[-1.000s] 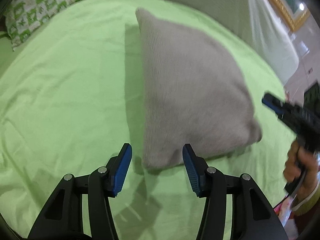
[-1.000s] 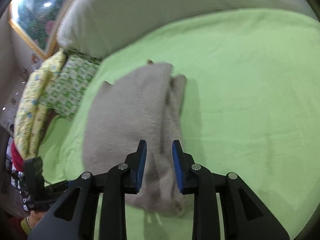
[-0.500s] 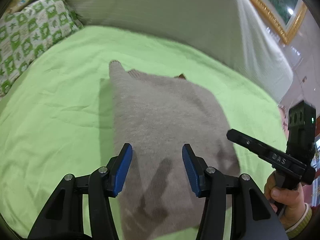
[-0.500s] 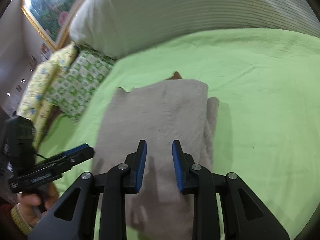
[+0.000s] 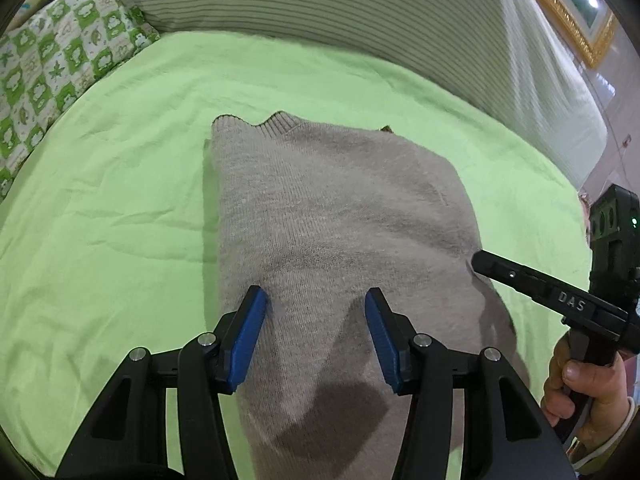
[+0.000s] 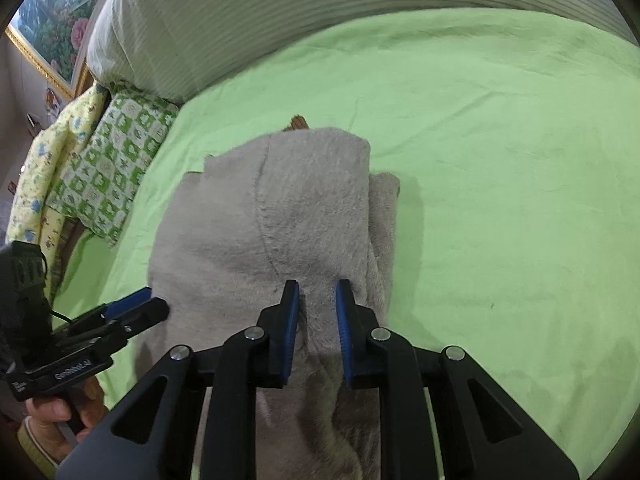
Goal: Fold small clothes
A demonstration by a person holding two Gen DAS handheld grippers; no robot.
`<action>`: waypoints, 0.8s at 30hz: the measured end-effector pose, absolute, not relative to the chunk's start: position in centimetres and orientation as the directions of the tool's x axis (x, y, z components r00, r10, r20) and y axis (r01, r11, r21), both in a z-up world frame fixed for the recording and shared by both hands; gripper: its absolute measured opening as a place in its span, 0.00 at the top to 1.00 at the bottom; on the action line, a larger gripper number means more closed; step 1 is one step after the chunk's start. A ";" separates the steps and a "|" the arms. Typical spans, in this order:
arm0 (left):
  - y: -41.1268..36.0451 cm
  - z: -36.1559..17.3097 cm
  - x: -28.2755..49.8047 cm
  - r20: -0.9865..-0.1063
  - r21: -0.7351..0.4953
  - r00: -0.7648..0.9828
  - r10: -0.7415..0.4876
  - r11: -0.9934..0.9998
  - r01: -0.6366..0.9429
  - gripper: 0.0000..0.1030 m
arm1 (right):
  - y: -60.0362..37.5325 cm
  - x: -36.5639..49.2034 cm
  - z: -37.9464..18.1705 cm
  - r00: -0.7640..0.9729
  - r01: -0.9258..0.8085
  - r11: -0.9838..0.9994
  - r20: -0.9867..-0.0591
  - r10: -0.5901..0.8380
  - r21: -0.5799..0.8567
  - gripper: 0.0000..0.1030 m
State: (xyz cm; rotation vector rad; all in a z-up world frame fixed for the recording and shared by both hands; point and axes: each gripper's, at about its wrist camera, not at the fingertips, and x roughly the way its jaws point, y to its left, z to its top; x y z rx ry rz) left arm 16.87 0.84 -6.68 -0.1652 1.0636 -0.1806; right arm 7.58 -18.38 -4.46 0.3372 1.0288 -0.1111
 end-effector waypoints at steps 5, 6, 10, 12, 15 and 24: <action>1.4 -5.9 14.4 -0.860 -0.212 0.467 -0.206 0.976 0.039 0.46 | -17.0 5.1 -2.7 0.542 0.230 0.946 -0.838 0.071 0.229 0.79; 1.5 -5.8 13.8 -0.860 -0.208 0.470 -0.198 0.978 0.033 0.44 | -16.8 4.6 -2.5 0.542 0.228 0.946 -0.837 0.071 0.228 0.79; 2.0 -5.5 10.9 -0.862 -0.165 0.484 -0.150 0.986 0.011 0.35 | -15.5 1.8 -2.2 0.541 0.223 0.947 -0.838 0.078 0.232 0.78; 2.1 -5.7 9.8 -0.868 -0.136 0.481 -0.121 0.991 0.003 0.31 | -15.0 0.8 -2.5 0.529 0.217 0.948 -0.844 0.087 0.234 0.73; 2.4 -6.1 8.2 -0.877 -0.123 0.467 -0.109 0.992 0.002 0.31 | -14.4 -0.8 -3.8 0.486 0.220 0.955 -0.871 0.070 0.199 0.69; 2.1 -5.5 4.7 -0.879 -0.067 0.474 -0.060 0.998 0.003 0.26 | -14.7 -4.3 -2.8 0.516 0.262 0.948 -0.856 0.023 0.183 0.68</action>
